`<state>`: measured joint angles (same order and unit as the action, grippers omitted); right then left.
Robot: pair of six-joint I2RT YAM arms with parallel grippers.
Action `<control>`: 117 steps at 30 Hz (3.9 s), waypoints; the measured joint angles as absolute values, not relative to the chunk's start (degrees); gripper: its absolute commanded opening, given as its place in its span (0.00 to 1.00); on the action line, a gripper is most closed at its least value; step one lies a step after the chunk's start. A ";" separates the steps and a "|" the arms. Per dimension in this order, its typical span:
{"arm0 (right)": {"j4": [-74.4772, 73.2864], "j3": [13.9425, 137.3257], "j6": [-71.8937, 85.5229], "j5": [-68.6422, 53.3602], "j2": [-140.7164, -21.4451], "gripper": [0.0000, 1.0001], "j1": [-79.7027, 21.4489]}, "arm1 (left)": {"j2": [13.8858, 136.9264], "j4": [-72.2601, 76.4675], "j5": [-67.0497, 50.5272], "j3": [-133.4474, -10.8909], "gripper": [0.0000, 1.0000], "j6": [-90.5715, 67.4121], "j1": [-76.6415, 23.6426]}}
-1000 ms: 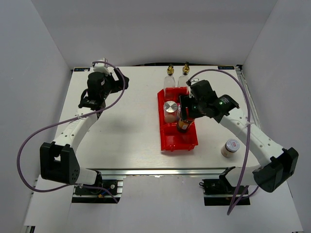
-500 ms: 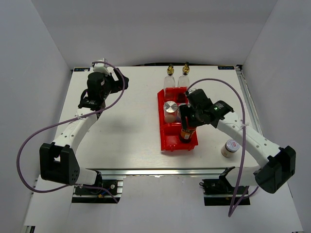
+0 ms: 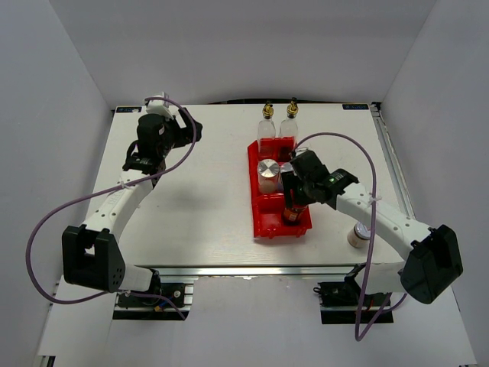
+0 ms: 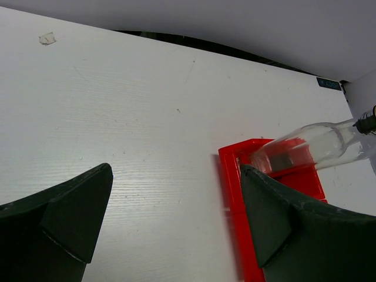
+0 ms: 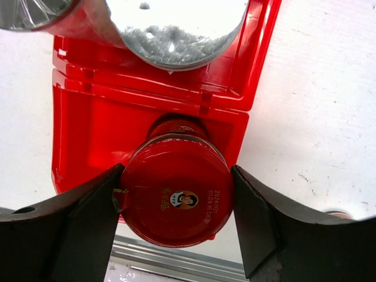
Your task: Organize the condiment bottles
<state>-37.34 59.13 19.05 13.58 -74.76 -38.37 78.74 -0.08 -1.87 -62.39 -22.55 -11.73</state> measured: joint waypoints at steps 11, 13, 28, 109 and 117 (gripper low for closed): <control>-35.97 59.22 19.57 12.69 -72.86 0.89 -38.37 | 78.70 -1.26 -1.41 -62.39 0.98 -22.02 -11.73; -37.10 59.86 19.92 12.49 -71.37 0.90 -38.37 | 78.70 -1.30 -1.39 -62.37 0.98 -21.91 -11.73; -55.22 61.56 31.99 23.70 -54.08 0.89 -8.95 | 78.81 -1.54 -0.38 -62.39 0.98 -21.39 -11.73; -45.60 77.54 14.96 8.71 -84.38 0.02 -52.51 | 72.44 -5.37 6.92 -57.98 0.98 -22.57 -11.73; -42.59 68.51 16.78 11.33 -84.16 0.06 -52.36 | 71.66 -6.13 7.09 -56.93 0.98 -22.79 -11.73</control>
<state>-42.59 68.51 16.78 11.33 -84.16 -52.36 71.66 -6.13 7.09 -56.93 -22.79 -11.73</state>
